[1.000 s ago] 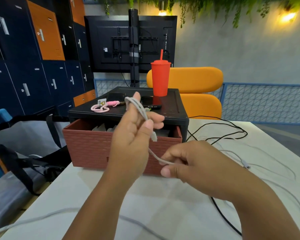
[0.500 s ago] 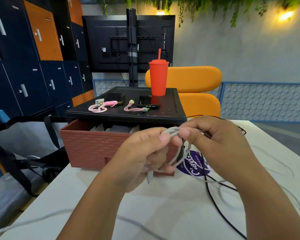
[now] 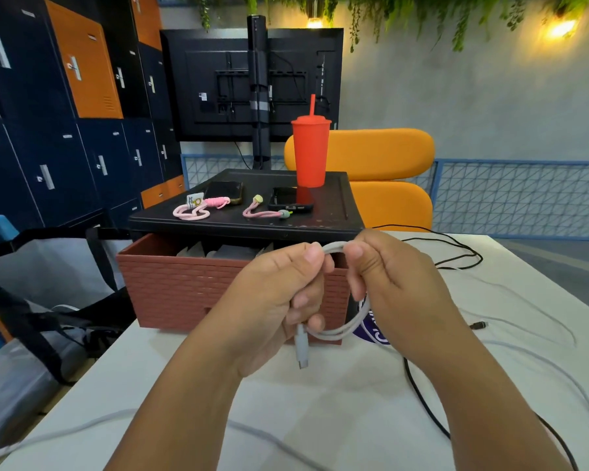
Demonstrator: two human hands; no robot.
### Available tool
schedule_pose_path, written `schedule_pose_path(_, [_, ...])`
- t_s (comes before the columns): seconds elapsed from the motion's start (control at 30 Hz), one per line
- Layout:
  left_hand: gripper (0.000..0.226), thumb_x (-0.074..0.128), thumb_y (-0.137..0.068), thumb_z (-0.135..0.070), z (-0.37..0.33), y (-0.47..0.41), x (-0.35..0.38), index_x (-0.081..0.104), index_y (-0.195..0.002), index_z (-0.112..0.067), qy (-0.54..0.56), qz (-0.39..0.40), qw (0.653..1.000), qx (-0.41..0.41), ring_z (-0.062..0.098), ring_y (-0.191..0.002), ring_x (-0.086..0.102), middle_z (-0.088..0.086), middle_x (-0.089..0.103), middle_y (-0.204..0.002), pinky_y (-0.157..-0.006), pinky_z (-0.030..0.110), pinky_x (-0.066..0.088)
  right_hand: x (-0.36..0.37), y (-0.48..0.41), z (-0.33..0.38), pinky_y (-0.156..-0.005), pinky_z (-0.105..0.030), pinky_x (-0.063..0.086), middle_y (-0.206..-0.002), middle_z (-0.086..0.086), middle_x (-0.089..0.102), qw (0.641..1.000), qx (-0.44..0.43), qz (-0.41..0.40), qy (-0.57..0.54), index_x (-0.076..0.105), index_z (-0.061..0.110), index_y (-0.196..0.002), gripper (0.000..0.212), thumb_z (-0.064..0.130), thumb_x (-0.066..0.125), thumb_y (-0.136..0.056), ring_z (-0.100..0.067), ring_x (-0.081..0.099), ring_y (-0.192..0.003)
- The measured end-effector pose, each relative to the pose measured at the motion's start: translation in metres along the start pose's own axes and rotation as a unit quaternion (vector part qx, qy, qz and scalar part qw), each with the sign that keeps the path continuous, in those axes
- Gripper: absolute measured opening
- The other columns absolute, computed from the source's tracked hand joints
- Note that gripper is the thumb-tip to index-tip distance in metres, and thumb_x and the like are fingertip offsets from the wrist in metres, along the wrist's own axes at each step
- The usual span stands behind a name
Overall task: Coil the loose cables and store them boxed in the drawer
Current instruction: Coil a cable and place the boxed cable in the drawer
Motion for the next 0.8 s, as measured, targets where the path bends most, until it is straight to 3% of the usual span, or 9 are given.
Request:
schedule_pose_path(0.2, [0.029, 0.055, -0.077, -0.039, 0.004, 0.001, 0.004, 0.052, -0.06, -0.016, 0.088, 0.041, 0.995, -0.025, 0.003, -0.032, 0.023, -0.008, 0.027, -0.04, -0.042, 0.019, 0.039, -0.001, -0.001, 0.004, -0.046, -0.015, 0.027, -0.046, 0.011, 0.042, 0.989, 0.009, -0.076, -0.123, 0.057, 0.021, -0.072, 0.026, 0.036, 0.042, -0.086, -0.004, 0.037, -0.046])
schedule_pose_path(0.33, [0.032, 0.058, -0.083, -0.038, 0.006, 0.0, 0.007, 0.054, -0.061, -0.015, 0.147, 0.089, 0.985, -0.027, 0.003, -0.031, 0.03, -0.008, 0.034, -0.039, -0.05, 0.021, 0.047, -0.005, 0.001, 0.005, -0.047, -0.021, 0.03, -0.048, 0.008, 0.041, 0.978, 0.024, -0.127, -0.164, 0.055, 0.015, -0.068, 0.032, 0.037, 0.042, -0.087, -0.003, 0.035, -0.046])
schedule_pose_path(0.43, [0.027, 0.06, -0.087, -0.034, 0.003, 0.001, 0.014, 0.056, -0.072, -0.013, 0.232, 0.188, 0.954, -0.009, 0.003, -0.035, 0.039, -0.008, 0.042, -0.044, -0.067, 0.023, 0.05, -0.003, 0.003, 0.002, -0.049, -0.027, 0.033, -0.051, 0.007, 0.037, 0.964, 0.066, -0.133, -0.221, 0.042, 0.019, -0.056, 0.036, 0.04, 0.043, -0.085, -0.008, 0.034, -0.048])
schedule_pose_path(0.53, [0.027, 0.045, -0.097, -0.029, -0.001, 0.002, 0.016, 0.054, -0.088, -0.005, 0.343, 0.238, 0.909, -0.011, 0.01, -0.044, 0.034, -0.002, 0.035, -0.052, -0.078, 0.027, 0.045, 0.005, 0.002, -0.001, -0.05, -0.028, 0.034, -0.051, 0.004, 0.037, 0.963, 0.098, -0.085, -0.238, 0.042, 0.014, -0.059, 0.039, 0.04, 0.045, -0.087, -0.008, 0.035, -0.047])
schedule_pose_path(0.67, [0.029, 0.039, -0.099, -0.023, -0.008, -0.001, -0.007, 0.052, -0.108, 0.001, 0.391, 0.17, 0.904, 0.026, 0.016, -0.053, 0.047, 0.006, 0.047, -0.06, -0.094, 0.033, 0.041, -0.003, -0.002, -0.013, -0.041, -0.017, 0.026, -0.046, 0.004, 0.04, 0.977, 0.132, -0.029, -0.164, 0.052, 0.014, -0.066, 0.033, 0.027, 0.046, -0.096, -0.002, 0.031, -0.036])
schedule_pose_path(0.8, [0.032, 0.041, -0.098, -0.016, -0.014, 0.0, -0.031, 0.049, -0.121, 0.004, 0.378, 0.074, 0.921, 0.059, 0.02, -0.066, 0.057, 0.009, 0.057, -0.071, -0.108, 0.038, 0.031, -0.016, -0.001, -0.018, -0.049, -0.024, 0.031, -0.048, 0.007, 0.044, 0.994, 0.102, -0.01, -0.048, 0.048, 0.022, -0.065, 0.028, 0.03, 0.05, -0.091, -0.004, 0.036, -0.042])
Point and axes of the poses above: each hand's wrist, its own y-axis away from the middle knuckle, its own x-axis out of the palm, z = x × y, the point moved 6 cm from there along -y, towards the middle knuckle
